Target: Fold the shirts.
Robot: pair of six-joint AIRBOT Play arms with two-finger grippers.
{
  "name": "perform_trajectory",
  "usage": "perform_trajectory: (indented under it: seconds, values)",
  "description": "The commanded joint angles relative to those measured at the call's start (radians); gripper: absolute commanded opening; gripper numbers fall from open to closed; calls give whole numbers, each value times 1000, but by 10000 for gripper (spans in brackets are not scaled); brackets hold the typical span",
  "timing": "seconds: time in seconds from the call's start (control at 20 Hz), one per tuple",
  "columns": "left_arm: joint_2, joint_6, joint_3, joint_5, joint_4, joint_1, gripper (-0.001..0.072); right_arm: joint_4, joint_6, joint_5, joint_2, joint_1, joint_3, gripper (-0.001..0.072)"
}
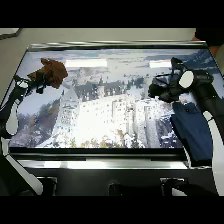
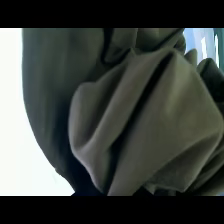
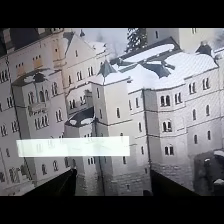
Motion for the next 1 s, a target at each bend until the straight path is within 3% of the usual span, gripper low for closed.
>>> perform_trajectory:
  seconds: [0.0,0.1,0.3,0.5,0.65,0.8,0.95]
  values:
    - [90,270,2,-51,-93,-7,29,-55,-52,55,7,1,9,550]
    - [219,465,2,-85,-94,-26,28,-111,-93,104,33,1,19,550]
    - [541,665,2,-300,-92,-91,29,-182,-126,163,138,1,19,550]
    - [834,664,1,-507,40,-237,28,-181,-125,214,273,1,19,550]
    - [962,577,1,-690,122,-378,28,-181,-125,260,370,1,19,549]
    - [995,565,1,-788,132,-514,28,-181,-125,319,455,1,19,549]
    - [962,567,-17,-792,140,-613,29,-181,-125,380,513,1,19,549]
